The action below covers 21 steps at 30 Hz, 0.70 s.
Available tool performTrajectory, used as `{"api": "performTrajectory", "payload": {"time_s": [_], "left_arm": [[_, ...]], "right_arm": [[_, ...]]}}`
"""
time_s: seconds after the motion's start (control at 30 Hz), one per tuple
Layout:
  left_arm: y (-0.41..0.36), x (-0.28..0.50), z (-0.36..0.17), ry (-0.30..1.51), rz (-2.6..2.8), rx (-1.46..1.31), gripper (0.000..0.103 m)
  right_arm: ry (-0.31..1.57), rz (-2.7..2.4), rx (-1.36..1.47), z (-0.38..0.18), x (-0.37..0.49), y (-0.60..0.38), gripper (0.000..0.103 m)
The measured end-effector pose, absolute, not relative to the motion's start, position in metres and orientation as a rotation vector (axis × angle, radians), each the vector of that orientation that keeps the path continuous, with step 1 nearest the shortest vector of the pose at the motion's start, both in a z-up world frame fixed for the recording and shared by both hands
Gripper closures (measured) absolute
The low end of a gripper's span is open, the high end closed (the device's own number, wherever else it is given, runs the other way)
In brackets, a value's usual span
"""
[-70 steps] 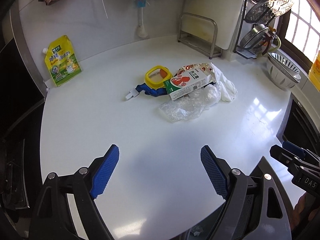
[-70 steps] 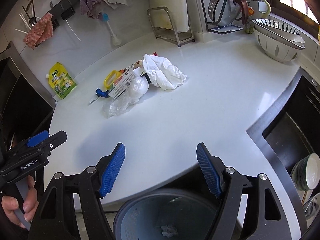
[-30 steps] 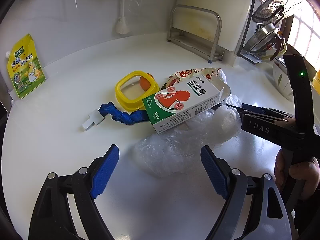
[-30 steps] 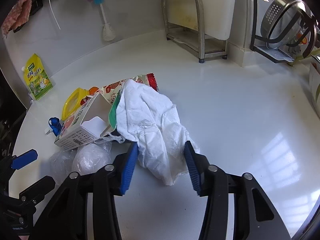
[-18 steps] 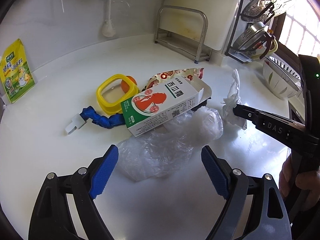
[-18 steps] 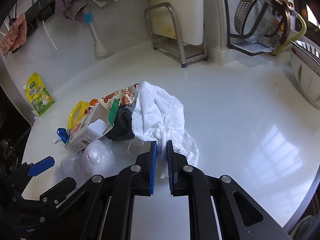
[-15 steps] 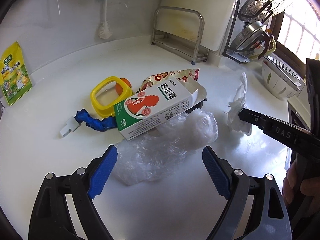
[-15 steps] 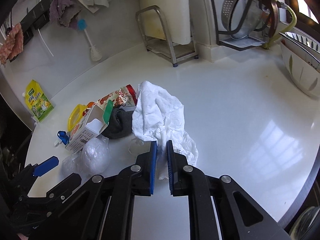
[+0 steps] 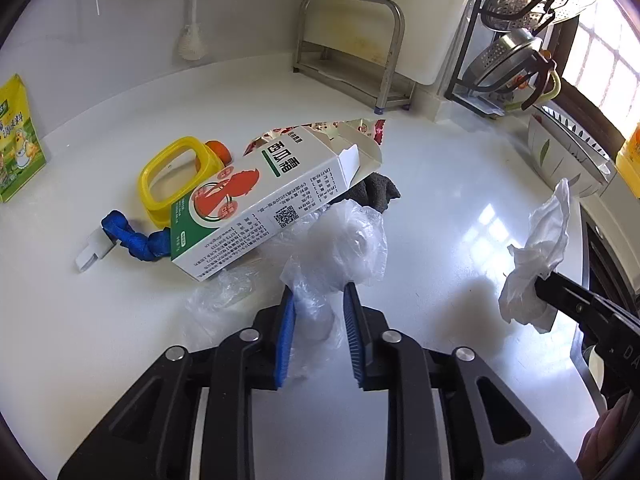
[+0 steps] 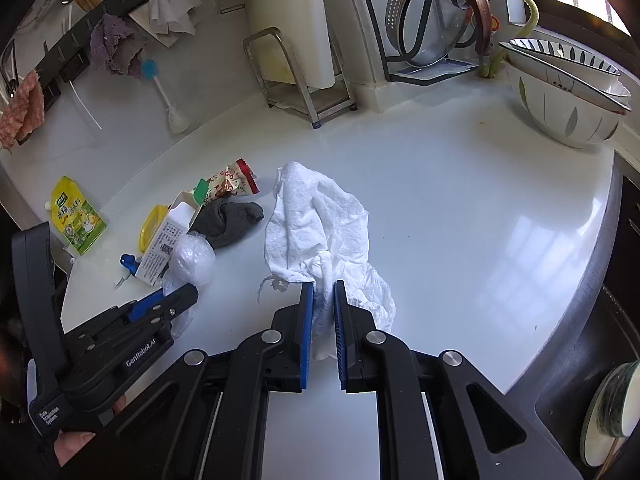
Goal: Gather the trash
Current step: 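Close the left tool on the clear plastic bag and lift it, then carry bag and tissue over the wastebasket and open both tools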
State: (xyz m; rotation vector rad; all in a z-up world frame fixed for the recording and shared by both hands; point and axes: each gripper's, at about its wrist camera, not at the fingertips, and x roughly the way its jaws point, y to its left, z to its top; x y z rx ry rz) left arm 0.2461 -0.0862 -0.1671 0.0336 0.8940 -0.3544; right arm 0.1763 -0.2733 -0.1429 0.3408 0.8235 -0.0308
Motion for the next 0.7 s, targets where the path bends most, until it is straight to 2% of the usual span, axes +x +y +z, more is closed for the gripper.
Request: {"api": "performTrajectory", "payload": {"time_s": [0.2,0.7], "left_arm": [[-0.072,0.227,-0.151,0.902,-0.355,0.038,0.095],[-0.015,0.113,-0.110,0.933,-0.278,0.058,0.095]], "right_arm": [[0.839,-0.014,0.364,-0.136,0.150,-0.262,0.093],[0.899,0.049,0.360,-0.115,0.045,-0.239,0.093]]}}
